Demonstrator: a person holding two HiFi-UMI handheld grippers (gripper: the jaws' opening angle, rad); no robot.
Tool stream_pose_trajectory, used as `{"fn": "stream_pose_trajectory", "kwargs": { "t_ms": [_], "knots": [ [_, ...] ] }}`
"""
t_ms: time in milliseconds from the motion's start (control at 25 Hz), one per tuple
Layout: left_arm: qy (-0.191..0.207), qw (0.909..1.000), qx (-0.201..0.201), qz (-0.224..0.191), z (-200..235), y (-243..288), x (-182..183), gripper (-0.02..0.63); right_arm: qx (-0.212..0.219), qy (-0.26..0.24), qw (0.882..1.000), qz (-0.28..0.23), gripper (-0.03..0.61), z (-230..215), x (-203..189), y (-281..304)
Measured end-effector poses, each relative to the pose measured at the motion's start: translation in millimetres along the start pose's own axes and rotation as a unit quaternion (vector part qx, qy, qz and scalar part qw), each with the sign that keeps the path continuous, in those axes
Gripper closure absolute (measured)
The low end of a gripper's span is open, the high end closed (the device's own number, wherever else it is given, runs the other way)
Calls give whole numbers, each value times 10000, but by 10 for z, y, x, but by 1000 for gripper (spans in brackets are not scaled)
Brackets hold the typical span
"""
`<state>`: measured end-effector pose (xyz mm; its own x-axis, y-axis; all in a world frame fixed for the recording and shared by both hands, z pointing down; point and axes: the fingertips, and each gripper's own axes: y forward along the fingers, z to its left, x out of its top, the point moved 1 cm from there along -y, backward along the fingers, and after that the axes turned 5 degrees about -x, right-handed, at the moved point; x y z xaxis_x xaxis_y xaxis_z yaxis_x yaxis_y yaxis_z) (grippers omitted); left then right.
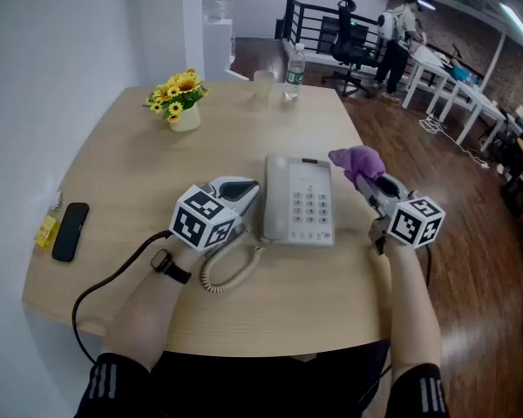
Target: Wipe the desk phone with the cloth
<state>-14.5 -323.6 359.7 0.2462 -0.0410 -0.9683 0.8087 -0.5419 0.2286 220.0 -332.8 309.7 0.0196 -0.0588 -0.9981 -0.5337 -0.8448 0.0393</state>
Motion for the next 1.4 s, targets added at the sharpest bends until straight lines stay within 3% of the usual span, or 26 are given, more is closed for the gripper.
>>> {"fn": "stream_pose_trajectory", "kwargs": {
  "t_ms": [280, 520, 760, 1200, 1400],
  "knots": [
    [-38, 10000, 1, 12, 1, 2, -12, 620, 579, -724, 9917, 889, 471, 531, 143, 736],
    [-63, 10000, -17, 8, 6, 6, -25, 620, 836, -807, 9770, 1790, 471, 774, -163, 1185],
    [-23, 10000, -17, 26, 0, 9, -14, 620, 1024, -790, 9699, 2062, 472, 939, -281, 1310],
    [-9, 10000, -11, 27, -8, 6, -20, 620, 326, -1379, 9528, 2686, 474, 405, -364, 1025],
    [19, 10000, -13, 40, -23, 8, -8, 620, -53, -1338, 9507, 2798, 474, 25, -385, 779]
  ]
}}
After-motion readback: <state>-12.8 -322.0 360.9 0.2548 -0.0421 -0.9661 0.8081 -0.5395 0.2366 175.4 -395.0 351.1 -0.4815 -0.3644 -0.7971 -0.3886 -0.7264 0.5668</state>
